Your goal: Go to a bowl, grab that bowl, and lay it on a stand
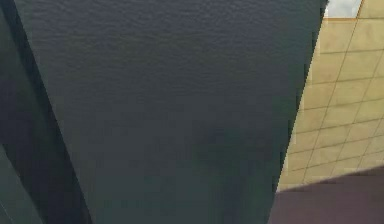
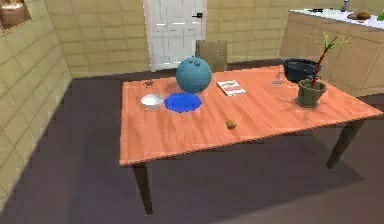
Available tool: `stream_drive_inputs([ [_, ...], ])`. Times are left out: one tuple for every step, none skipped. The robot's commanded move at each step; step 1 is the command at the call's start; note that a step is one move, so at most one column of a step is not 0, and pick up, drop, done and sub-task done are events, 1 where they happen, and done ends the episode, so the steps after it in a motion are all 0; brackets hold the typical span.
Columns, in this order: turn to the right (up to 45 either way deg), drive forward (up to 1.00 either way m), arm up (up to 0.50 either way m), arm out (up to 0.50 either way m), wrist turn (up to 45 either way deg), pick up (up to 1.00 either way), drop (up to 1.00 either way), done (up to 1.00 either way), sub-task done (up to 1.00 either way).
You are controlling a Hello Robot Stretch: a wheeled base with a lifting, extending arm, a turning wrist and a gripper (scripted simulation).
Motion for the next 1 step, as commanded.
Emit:
stream_drive_inputs([
  [45.0,0.0,0.0,0.0,0.0,0.0,0.0,0.0,0.0],
])
